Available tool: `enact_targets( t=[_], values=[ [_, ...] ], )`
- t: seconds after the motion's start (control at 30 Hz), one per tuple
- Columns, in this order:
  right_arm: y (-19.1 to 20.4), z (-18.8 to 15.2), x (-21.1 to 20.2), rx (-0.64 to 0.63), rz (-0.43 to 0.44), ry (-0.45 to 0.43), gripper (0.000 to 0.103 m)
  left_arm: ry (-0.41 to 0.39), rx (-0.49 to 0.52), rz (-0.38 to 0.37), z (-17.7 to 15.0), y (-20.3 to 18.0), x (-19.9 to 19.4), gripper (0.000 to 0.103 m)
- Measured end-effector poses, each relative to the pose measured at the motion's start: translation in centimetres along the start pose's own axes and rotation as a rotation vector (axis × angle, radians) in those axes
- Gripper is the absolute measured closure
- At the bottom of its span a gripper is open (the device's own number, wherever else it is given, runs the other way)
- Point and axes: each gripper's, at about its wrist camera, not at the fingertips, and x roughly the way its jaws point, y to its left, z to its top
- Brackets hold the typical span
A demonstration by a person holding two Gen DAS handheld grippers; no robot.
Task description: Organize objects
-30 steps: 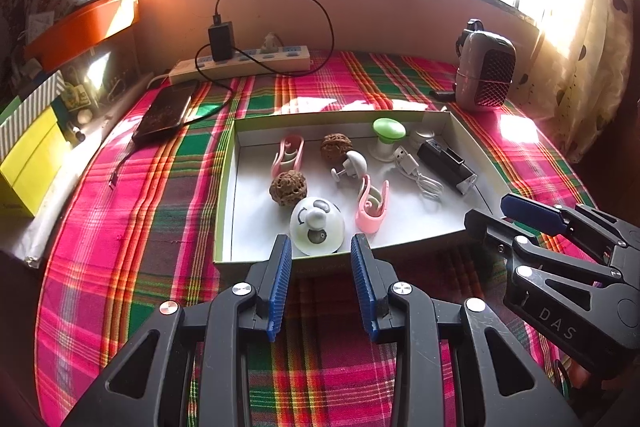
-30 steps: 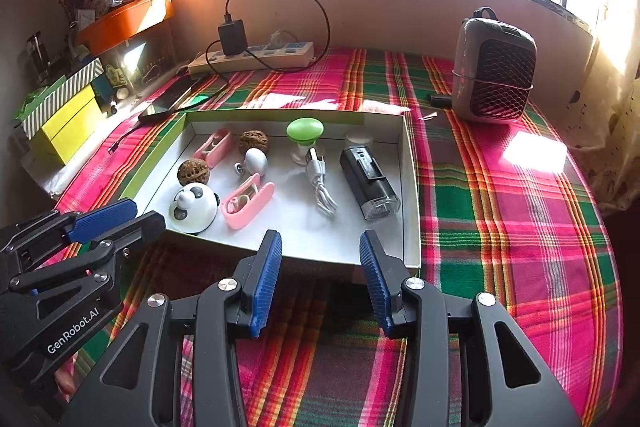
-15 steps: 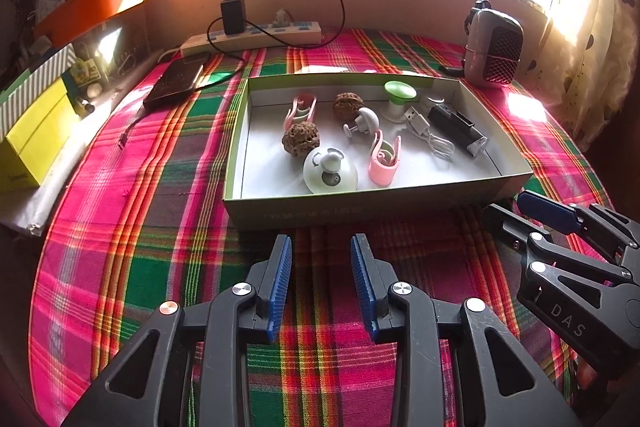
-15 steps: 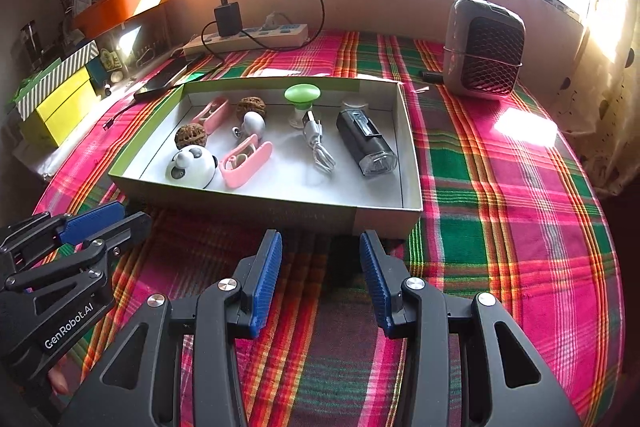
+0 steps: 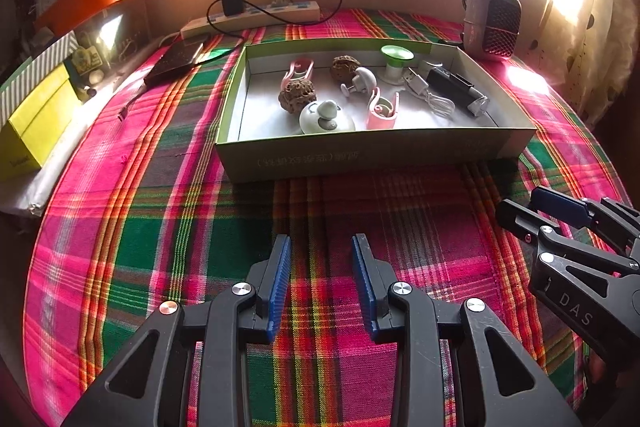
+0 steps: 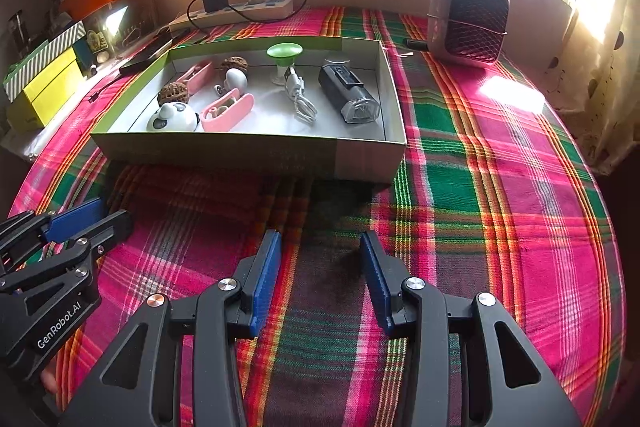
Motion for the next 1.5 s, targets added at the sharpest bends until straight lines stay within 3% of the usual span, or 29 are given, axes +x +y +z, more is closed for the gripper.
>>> enact_targets(
  t=[0.17,0.33,1.5],
  values=[
    [-0.1,-0.7,-0.5,0.004,-0.014,-0.003,0.059,-0.010,-0.007,0.020,-0.5,-0.5,-0.3,0.074],
    [-0.5,-1.3,-0.8,0.027,-0.024,-0.005,0.048,-0.020,-0.024,0.028,-0.8,-0.7,-0.6,0.074],
    [-0.6,-2.5,-1.6,0.035,-0.034,-0.007,0.044,-0.028,-0.030,0.014,-1.8,-0.9,-1.3,0.073]
  ],
)
